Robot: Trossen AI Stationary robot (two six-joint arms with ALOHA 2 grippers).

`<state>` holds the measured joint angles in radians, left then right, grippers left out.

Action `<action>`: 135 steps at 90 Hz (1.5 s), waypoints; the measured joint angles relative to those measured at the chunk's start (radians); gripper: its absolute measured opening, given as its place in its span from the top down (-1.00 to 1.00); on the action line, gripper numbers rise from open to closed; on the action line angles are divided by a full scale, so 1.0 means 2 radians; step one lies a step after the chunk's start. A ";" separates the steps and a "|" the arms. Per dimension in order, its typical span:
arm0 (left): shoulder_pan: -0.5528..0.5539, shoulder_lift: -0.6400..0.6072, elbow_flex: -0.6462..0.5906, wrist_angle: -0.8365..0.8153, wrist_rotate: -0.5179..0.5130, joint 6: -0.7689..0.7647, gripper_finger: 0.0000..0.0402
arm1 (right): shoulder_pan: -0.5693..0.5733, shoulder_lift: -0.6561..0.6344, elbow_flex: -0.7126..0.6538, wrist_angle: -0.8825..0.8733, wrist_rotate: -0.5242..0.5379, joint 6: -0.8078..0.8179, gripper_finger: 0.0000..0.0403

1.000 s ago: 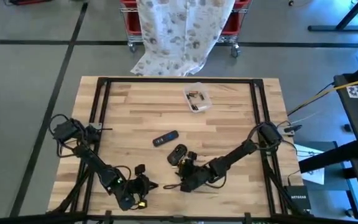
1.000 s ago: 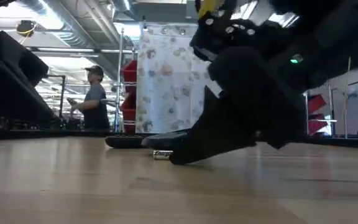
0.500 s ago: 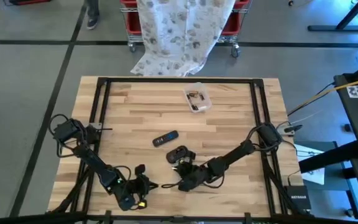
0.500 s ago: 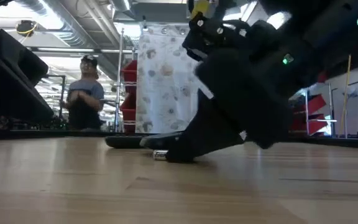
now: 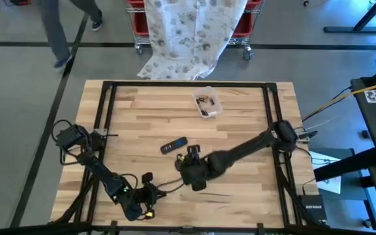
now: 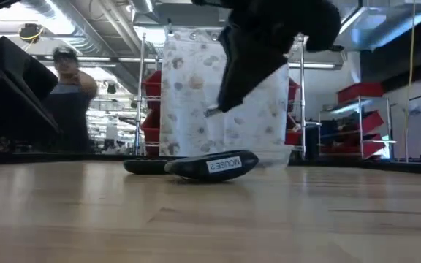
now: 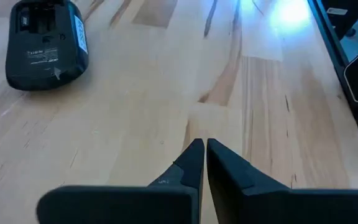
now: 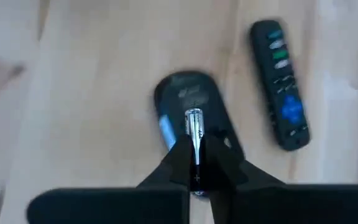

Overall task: Insert battery
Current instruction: Insert the white battery into the wireless mouse

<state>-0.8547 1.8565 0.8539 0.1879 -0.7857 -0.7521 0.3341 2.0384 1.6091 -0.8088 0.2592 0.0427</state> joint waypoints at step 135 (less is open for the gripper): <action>0.065 -0.017 -0.001 -0.161 -0.059 -0.063 1.00 | -0.039 0.062 0.008 0.037 -0.057 -0.061 0.92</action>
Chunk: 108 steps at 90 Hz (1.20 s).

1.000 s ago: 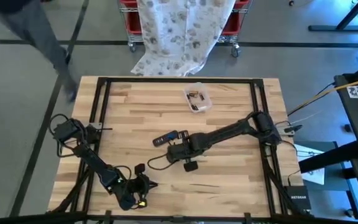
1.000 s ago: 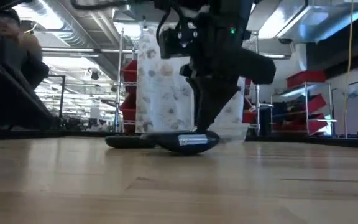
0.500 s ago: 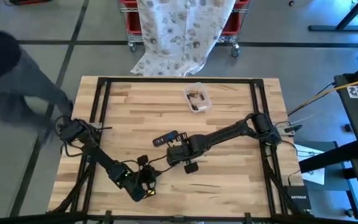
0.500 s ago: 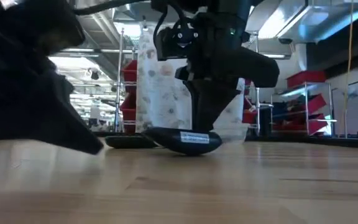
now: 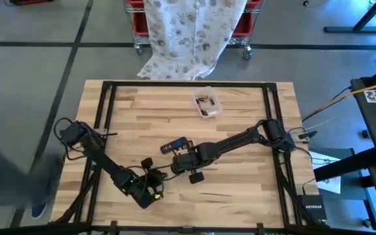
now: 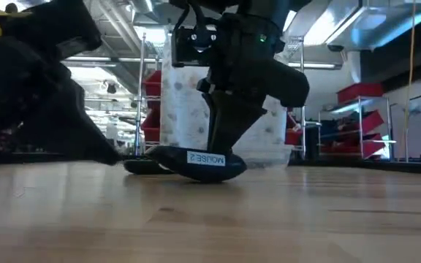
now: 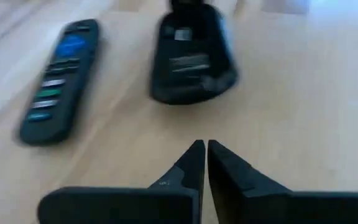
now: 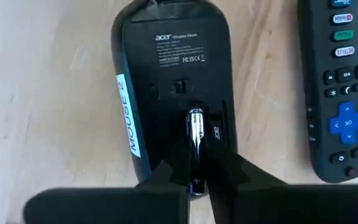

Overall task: Insert battery
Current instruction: Insert the white battery into the wireless mouse

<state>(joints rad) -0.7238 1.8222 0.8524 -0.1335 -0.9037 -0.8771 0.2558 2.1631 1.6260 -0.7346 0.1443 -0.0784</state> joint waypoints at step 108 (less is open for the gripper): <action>0.044 -0.004 -0.014 0.087 0.031 0.112 1.00 | 0.000 -0.014 0.023 0.025 -0.004 0.011 0.42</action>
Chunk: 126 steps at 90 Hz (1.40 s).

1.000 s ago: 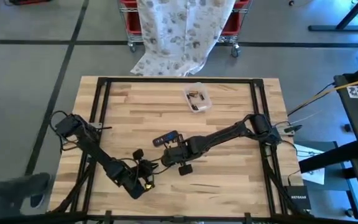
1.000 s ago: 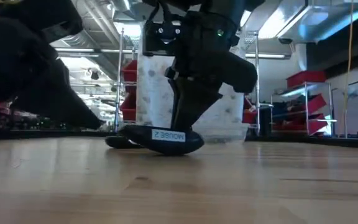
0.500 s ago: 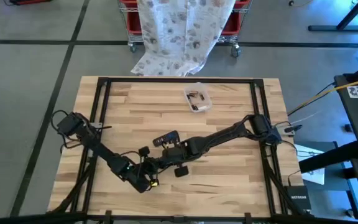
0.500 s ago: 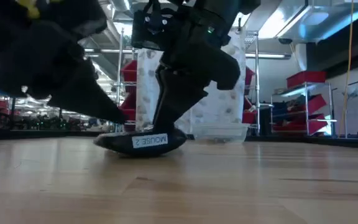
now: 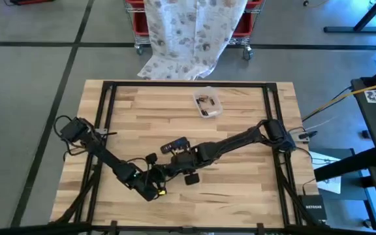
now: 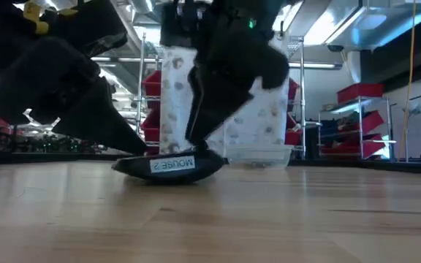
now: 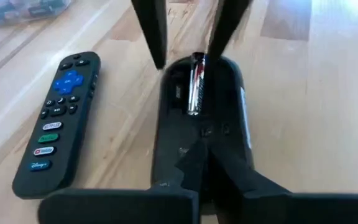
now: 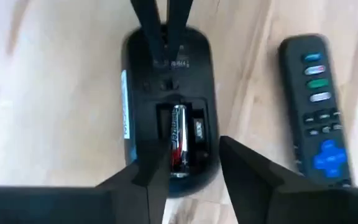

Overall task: Insert battery
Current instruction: Insert the white battery into the wireless mouse

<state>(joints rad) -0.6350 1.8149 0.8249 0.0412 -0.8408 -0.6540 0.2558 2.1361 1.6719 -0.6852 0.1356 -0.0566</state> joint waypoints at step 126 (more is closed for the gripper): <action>0.000 0.001 0.000 -0.002 0.015 -0.010 1.00 | 0.006 0.031 0.026 -0.028 0.015 0.029 0.96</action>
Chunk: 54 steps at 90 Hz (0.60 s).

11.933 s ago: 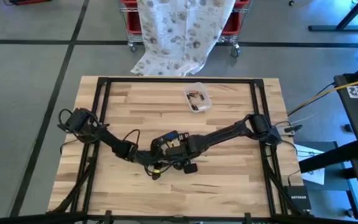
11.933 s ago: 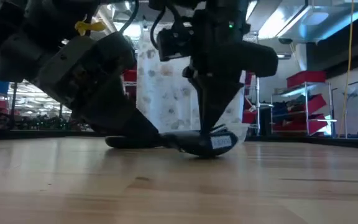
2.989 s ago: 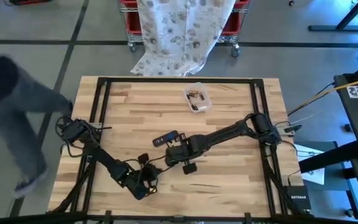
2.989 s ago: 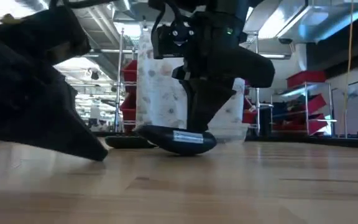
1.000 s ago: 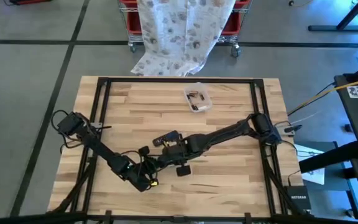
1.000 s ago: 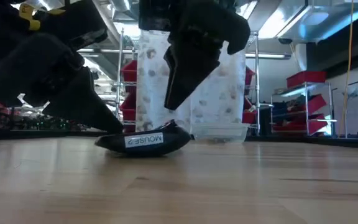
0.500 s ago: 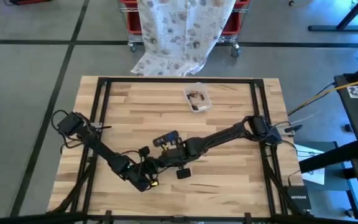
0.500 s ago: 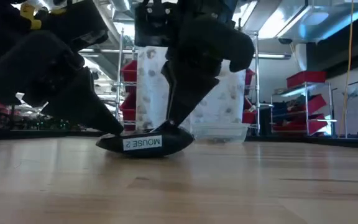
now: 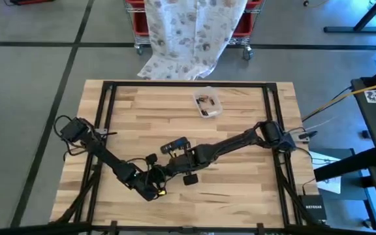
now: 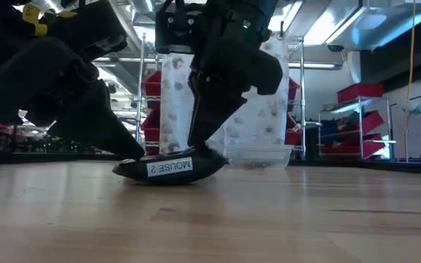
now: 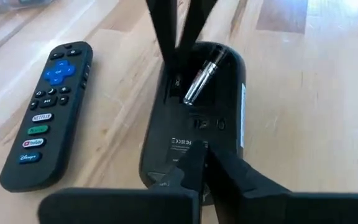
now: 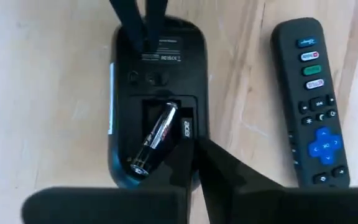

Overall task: Insert battery
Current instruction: Insert the white battery into the wireless mouse

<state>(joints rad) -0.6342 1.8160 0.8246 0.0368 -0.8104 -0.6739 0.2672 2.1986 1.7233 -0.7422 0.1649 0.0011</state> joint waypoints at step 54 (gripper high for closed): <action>0.003 0.000 0.000 0.000 0.010 -0.001 1.00 | 0.000 0.008 -0.001 0.047 -0.009 -0.006 0.96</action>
<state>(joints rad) -0.6289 1.8160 0.8246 0.0376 -0.7895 -0.6765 0.2678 2.2148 1.7222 -0.6491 0.1469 -0.0114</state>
